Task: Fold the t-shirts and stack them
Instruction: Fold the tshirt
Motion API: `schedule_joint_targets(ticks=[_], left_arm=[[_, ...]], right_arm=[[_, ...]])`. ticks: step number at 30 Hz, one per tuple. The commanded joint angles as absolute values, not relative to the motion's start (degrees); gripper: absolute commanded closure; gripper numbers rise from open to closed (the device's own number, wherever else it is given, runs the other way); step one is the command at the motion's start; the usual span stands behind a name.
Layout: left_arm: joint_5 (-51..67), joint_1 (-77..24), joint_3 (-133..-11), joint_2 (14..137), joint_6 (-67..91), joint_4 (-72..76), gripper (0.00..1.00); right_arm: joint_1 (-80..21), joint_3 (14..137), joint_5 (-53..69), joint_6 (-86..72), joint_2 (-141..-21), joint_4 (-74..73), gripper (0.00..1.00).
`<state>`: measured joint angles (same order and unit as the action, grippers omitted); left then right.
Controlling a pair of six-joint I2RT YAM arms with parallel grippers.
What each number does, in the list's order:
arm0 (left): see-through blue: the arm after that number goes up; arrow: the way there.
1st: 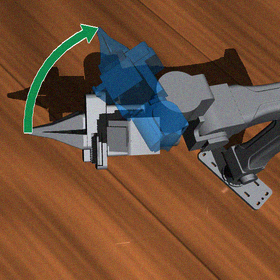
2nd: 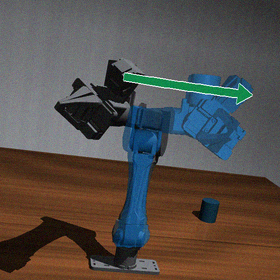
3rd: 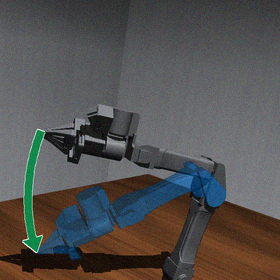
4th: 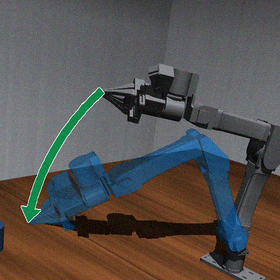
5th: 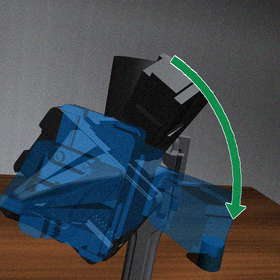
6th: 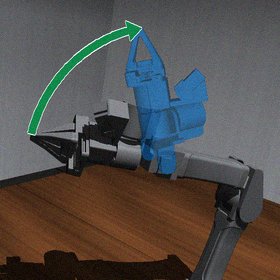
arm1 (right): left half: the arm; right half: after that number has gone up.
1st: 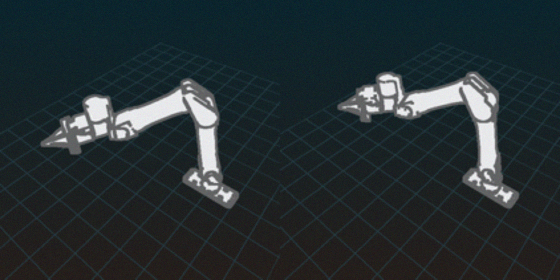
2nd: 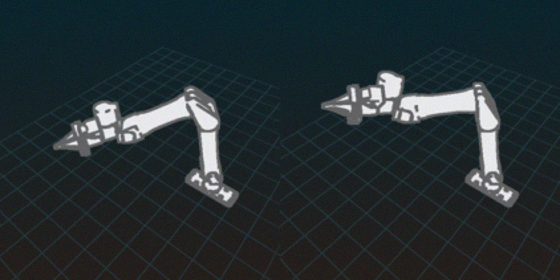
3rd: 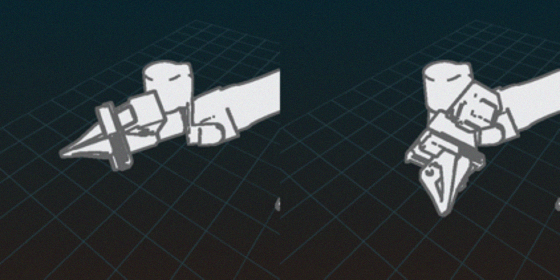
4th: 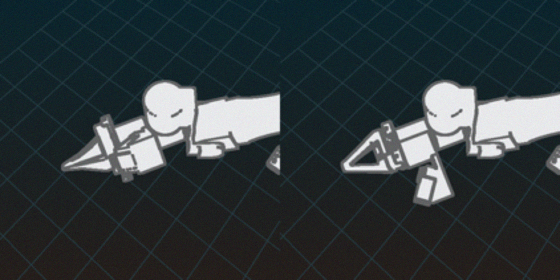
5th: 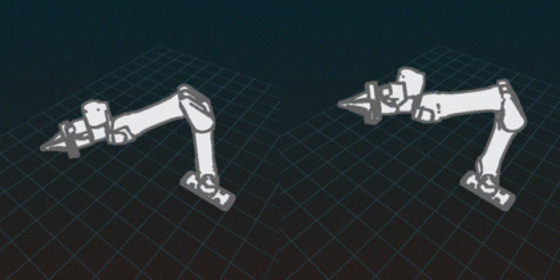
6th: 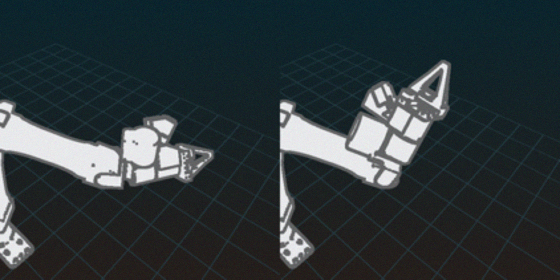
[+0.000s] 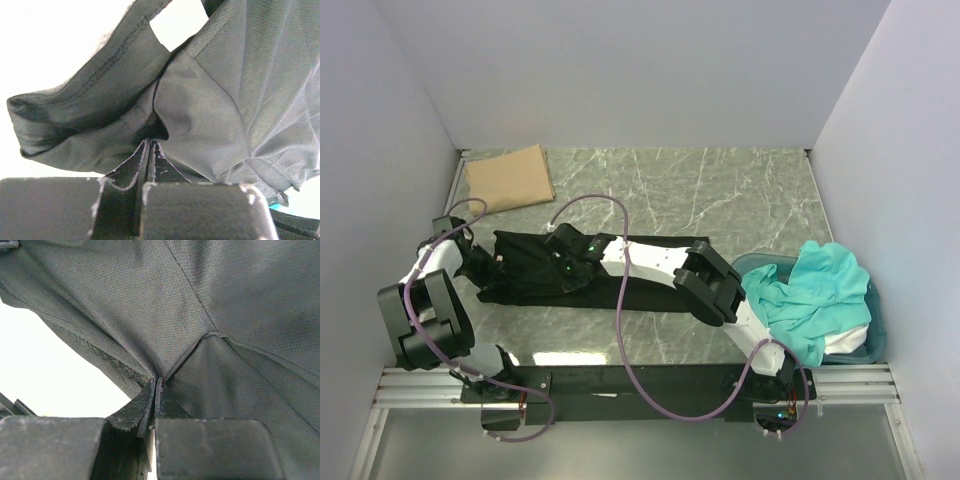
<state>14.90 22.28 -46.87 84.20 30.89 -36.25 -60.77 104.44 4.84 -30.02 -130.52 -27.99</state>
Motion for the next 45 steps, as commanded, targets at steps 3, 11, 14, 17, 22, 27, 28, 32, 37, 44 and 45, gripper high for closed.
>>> schedule_joint_targets(ticks=[3, 11, 14, 17, 22, 27, 28, 32, 37, 44, 45], left_arm=[[11.69, 22.94, -50.18, 82.53, 30.5, -40.25, 0.91], [9.58, 23.47, -49.31, 77.7, 31.02, -43.77, 0.62], [9.14, 23.47, -48.69, 75.77, 31.81, -44.21, 0.57], [8.44, 23.29, -49.48, 74.01, 32.87, -44.3, 0.56], [5.72, 18.04, -52.73, 73.38, 35.85, -43.77, 0.56], [4.4, 9.07, -55.89, 76.02, 41.74, -41.23, 0.56], [4.31, 6.36, -56.42, 77.42, 43.58, -40.18, 0.56], [5.27, 2.38, -57.66, 81.47, 46.75, -36.4, 0.57], [5.28, 2.02, -56.43, 86.83, 47.81, -33.31, 0.57], [3.96, 1.93, -53.7, 91.05, 47.9, -29.97, 0.58], [3.61, 1.93, -53.61, 91.49, 47.73, -29.8, 0.58]], right_arm=[[-60.38, 104.59, 6.42, -29.62, -125.69, -27.86, 0.98], [-60.12, 102.66, 6.07, -27.17, -120.42, -28.74, 0.72], [-59.33, 100.64, 5.01, -26.28, -117.26, -29.53, 0.69], [-56.79, 96.08, 4.75, -26.54, -112.95, -29.09, 0.68], [-48.53, 86.06, 5.44, -27.16, -106.0, -26.81, 0.67], [-41.49, 79.99, 6.06, -25.32, -103.63, -26.8, 0.68], [-39.57, 79.46, 5.89, -24.79, -103.45, -26.81, 0.68], [-35.52, 75.94, 5.45, -22.33, -103.36, -26.54, 0.68], [-31.82, 72.95, 4.57, -19.96, -104.41, -26.02, 0.68], [-28.74, 72.25, 4.57, -16.7, -106.34, -26.98, 0.69], [-28.48, 72.07, 4.66, -16.53, -106.61, -27.16, 0.69]])
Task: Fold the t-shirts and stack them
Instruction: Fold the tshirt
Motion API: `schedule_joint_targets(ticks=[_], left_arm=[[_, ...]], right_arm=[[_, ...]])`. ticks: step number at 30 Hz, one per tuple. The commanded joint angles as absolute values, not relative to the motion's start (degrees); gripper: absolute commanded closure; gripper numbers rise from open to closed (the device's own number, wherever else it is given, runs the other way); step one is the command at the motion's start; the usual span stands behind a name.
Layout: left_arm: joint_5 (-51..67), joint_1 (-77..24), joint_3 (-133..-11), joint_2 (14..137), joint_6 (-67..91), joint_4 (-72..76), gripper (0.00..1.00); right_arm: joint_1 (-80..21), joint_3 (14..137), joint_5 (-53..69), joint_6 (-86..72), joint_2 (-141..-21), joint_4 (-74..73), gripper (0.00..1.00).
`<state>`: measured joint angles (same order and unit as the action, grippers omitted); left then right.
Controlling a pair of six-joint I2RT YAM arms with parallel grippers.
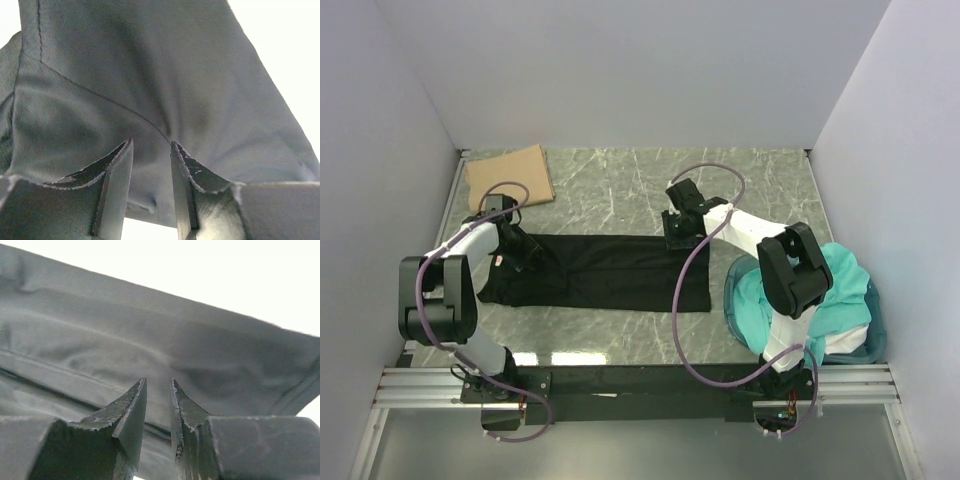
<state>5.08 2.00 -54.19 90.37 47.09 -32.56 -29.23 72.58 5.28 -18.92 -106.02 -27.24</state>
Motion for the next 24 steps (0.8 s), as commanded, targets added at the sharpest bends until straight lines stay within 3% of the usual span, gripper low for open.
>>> schedule_joint_targets(ticks=[1, 14, 24], left_arm=[[3.26, 1.93, -53.53, 92.45, 47.38, -29.45, 0.59], [0.7, 0.88, -59.14, 103.18, 42.37, -29.62, 0.59], [0.26, -3.42, -60.38, 107.48, 37.54, -30.15, 0.6]], right_arm=[[-28.39, 72.07, 4.66, -16.09, -106.87, -27.33, 0.69], [-27.6, 72.43, 7.21, -18.63, -111.8, -33.66, 0.71], [-29.44, 63.91, 6.5, -27.67, -105.91, -35.51, 0.72]])
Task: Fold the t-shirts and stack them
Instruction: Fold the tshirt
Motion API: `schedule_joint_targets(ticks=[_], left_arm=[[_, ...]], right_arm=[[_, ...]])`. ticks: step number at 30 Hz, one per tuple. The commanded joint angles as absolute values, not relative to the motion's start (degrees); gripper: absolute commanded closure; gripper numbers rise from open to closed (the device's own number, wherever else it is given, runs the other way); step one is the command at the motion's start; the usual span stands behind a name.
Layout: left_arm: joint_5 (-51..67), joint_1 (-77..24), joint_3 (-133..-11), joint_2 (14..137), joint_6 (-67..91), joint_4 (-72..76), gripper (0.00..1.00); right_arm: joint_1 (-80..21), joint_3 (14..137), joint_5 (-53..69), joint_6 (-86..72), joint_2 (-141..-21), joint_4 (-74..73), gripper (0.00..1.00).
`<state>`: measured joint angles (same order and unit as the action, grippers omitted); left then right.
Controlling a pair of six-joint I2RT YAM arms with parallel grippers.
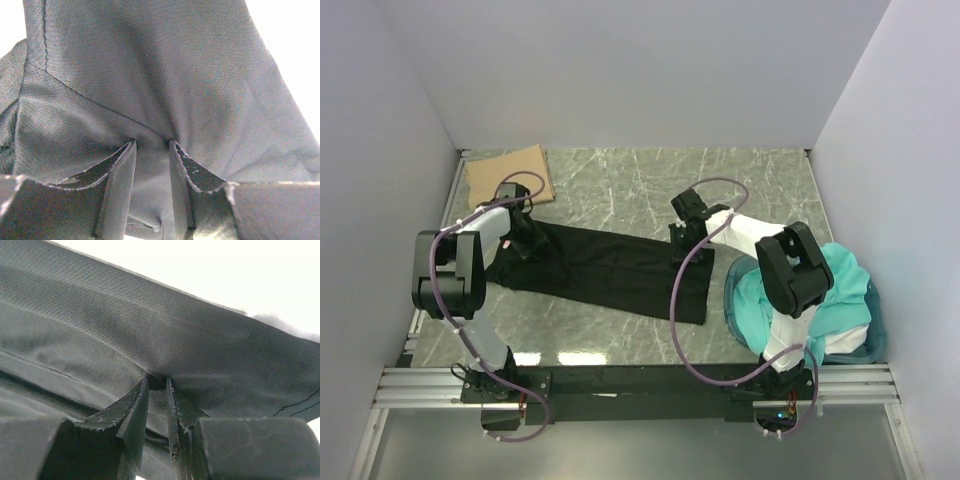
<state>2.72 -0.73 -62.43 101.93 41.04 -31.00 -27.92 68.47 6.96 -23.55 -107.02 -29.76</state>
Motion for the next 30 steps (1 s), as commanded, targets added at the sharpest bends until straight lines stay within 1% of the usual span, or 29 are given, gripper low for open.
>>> schedule_joint_targets(ticks=[1, 8, 13, 21, 25, 30], left_arm=[[0.18, -3.86, -60.38, 107.93, 37.01, -30.23, 0.6], [0.26, -7.11, -62.49, 110.83, 33.23, -30.15, 0.6], [-2.28, -10.54, -67.22, 113.55, 30.33, -31.29, 0.61], [-1.32, -12.92, -74.43, 118.64, 27.77, -33.66, 0.61], [-0.44, -14.15, -81.27, 121.72, 27.51, -34.63, 0.61], [-0.7, -16.96, -90.77, 127.96, 25.75, -37.26, 0.62]], right_arm=[[-30.05, 63.11, 6.33, -28.21, -105.3, -35.42, 0.72], [-37.61, 58.1, 3.0, -35.32, -102.05, -36.65, 0.72], [-42.53, 57.48, 1.76, -41.91, -101.51, -37.35, 0.72], [-47.37, 58.01, 0.09, -47.46, -99.67, -41.74, 0.72], [-48.25, 57.66, -0.09, -48.86, -97.21, -42.45, 0.72], [-49.83, 58.44, 1.23, -50.45, -97.82, -42.63, 0.72]])
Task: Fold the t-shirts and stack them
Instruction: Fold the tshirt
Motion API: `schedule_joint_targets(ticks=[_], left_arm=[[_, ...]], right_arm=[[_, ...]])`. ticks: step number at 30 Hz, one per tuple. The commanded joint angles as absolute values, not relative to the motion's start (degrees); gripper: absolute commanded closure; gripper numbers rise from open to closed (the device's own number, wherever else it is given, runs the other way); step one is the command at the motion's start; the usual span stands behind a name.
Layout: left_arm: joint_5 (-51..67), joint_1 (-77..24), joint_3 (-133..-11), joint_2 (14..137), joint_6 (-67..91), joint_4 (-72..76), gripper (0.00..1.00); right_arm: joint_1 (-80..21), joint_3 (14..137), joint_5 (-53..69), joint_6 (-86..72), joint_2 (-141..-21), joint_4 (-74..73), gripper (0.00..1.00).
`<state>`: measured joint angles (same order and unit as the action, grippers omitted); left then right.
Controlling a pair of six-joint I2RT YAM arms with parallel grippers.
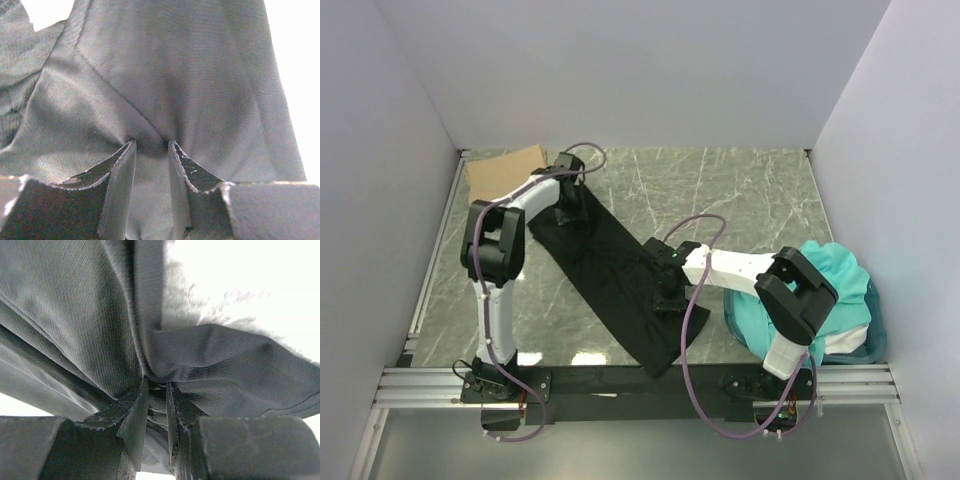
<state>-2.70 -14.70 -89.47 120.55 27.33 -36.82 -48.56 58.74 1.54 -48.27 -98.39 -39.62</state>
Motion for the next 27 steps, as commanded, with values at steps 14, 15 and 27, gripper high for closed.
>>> schedule_joint_targets(ticks=[14, 15, 27], left_arm=[[7.55, -19.59, -111.35, 139.39, 19.26, -36.74, 0.62], [8.17, -19.95, -111.97, 139.48, 18.9, -36.65, 0.62], [12.84, -26.45, -107.14, 133.25, 18.28, -34.54, 0.6]], right_arm=[[-54.93, 62.48, 2.82, -53.61, -97.82, -44.9, 0.72], [-54.84, 63.01, 2.46, -53.61, -97.74, -45.43, 0.72], [-54.93, 68.47, -3.51, -50.89, -92.46, -50.54, 0.71]])
